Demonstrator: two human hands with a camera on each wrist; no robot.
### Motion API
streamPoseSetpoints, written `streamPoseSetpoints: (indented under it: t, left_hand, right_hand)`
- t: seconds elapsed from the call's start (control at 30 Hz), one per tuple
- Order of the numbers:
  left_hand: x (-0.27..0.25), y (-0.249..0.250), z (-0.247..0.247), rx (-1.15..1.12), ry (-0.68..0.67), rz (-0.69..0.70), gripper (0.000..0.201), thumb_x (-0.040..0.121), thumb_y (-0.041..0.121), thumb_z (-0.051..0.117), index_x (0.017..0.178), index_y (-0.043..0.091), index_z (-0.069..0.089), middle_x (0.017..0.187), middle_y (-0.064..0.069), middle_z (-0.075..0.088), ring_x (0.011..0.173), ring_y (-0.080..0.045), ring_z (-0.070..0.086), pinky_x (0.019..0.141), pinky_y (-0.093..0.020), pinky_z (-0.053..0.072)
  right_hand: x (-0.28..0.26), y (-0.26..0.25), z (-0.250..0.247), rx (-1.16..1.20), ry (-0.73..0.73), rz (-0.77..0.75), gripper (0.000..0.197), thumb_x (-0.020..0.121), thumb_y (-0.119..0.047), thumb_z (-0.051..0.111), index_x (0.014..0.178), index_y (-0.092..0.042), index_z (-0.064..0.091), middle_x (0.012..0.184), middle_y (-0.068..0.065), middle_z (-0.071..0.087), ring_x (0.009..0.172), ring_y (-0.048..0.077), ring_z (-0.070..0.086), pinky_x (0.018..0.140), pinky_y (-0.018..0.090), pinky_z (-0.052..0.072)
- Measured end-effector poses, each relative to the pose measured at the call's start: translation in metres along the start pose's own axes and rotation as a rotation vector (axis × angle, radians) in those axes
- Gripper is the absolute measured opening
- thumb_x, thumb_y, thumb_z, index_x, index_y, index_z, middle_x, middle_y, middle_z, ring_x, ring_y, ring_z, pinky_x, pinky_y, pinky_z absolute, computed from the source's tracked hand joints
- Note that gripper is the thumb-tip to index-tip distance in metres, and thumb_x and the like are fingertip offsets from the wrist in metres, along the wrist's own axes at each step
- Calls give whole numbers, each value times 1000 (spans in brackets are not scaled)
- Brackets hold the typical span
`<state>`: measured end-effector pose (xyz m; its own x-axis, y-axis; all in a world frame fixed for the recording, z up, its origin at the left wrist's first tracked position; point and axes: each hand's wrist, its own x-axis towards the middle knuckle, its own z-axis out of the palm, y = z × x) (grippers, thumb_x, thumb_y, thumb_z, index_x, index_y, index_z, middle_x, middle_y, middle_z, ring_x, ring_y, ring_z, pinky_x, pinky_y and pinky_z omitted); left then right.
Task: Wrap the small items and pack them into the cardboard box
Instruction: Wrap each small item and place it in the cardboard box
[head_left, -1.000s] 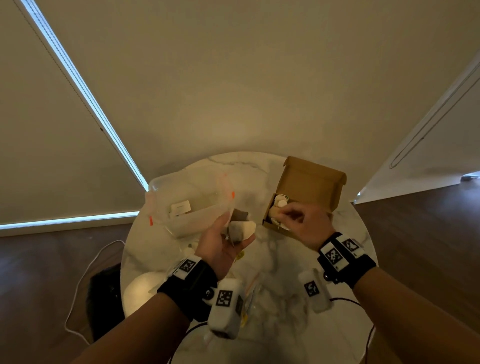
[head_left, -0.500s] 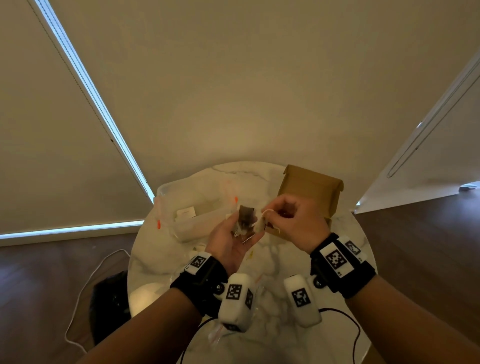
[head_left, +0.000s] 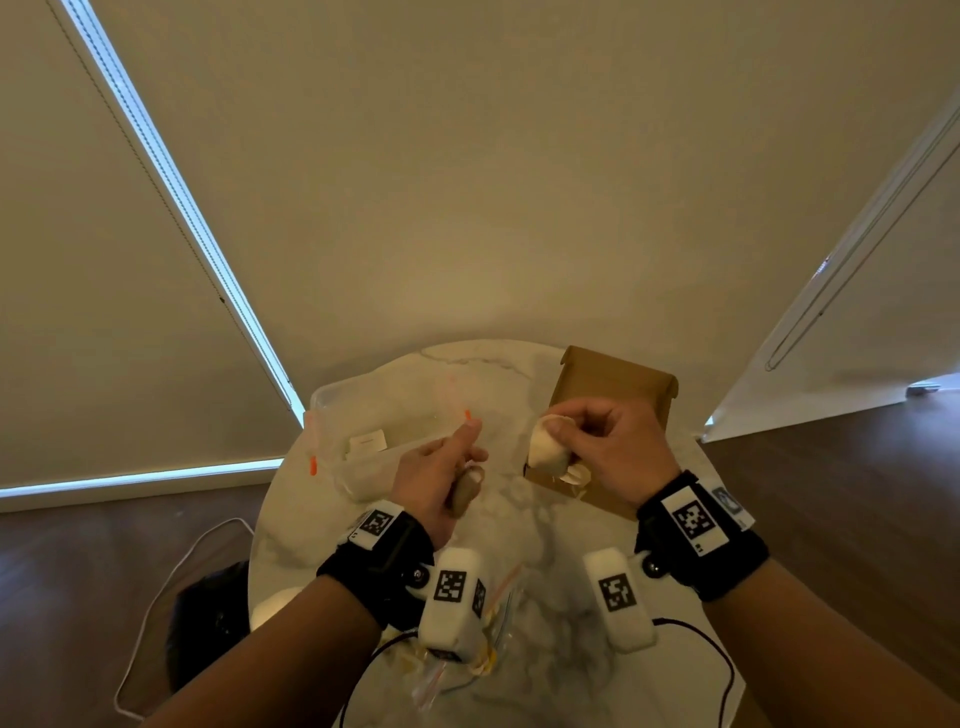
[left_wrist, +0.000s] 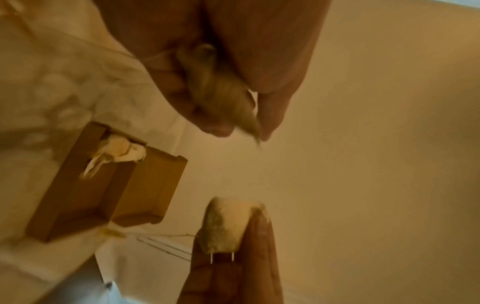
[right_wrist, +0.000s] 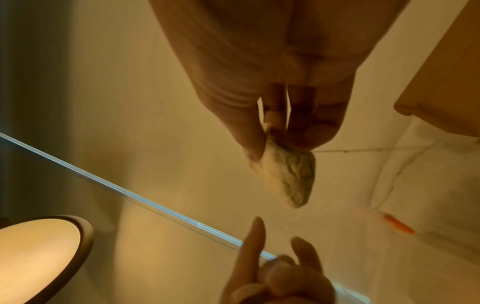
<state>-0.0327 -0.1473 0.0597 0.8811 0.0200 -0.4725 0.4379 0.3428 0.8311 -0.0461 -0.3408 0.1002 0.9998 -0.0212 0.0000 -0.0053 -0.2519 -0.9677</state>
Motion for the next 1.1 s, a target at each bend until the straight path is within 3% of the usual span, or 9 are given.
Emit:
streamPoseSetpoints:
  t: [0.07,0.13,0.2,0.3,0.47,0.6,0.73,0.97,1.1]
  left_hand:
    - [-1,5,1,209,-80,174,36,81,32,75,74,0,62,47,-8,53,33,-14,35,37,-19,25]
    - [-4,12,3,425,-170,350,22,82,24,75,79,3,69,57,-9,66,35,-14,44,41,-22,37]
    - [-5,17,5,586,-246,433,15,82,24,76,91,13,75,69,-3,73,41,-13,52,48,-22,44]
    - [-5,20,5,617,-280,460,9,83,16,75,88,9,76,58,7,67,41,-8,52,47,-19,42]
    - [-2,25,3,659,-321,483,7,84,8,73,84,1,74,55,7,64,41,-12,49,46,-21,42]
    - [3,26,-4,776,-316,536,4,83,12,75,81,9,75,61,5,65,45,-14,54,49,-22,44]
    - [2,17,-6,852,-325,590,4,81,14,76,78,14,77,58,9,67,43,-6,54,50,-17,44]
    - [3,1,5,813,-168,634,10,81,18,75,71,18,75,59,12,66,47,4,55,57,-15,43]
    - [6,1,11,706,-103,559,7,80,19,75,73,18,76,60,9,68,49,-4,57,58,-23,45]
  right_hand:
    - [-1,4,5,-2,-34,20,6,84,-13,71,88,-16,74,85,1,71,73,4,65,61,16,52]
    - [0,7,9,-3,-44,15,7,82,-12,73,89,-11,73,78,6,70,66,8,64,58,21,53]
    - [1,10,13,-17,-45,-7,10,80,-14,76,87,-8,72,75,12,69,61,12,62,57,24,54]
    - [2,13,16,16,-59,-19,13,78,-16,78,84,-7,70,74,15,69,58,16,60,57,28,53]
    - [1,25,14,52,-153,34,14,78,-12,77,88,-5,72,73,12,70,62,19,60,58,27,51]
    - [1,29,5,18,-254,95,6,76,-9,79,78,-10,73,69,7,68,62,19,59,60,29,50]
    - [6,20,0,32,-237,131,9,82,-7,73,80,1,69,61,5,66,55,16,56,56,29,48]
    - [-7,9,16,136,-153,132,13,86,-11,69,80,1,70,64,16,70,51,25,61,55,32,51]
    - [-17,22,24,127,-159,146,14,88,-14,67,82,-2,73,70,15,73,62,26,69,62,34,55]
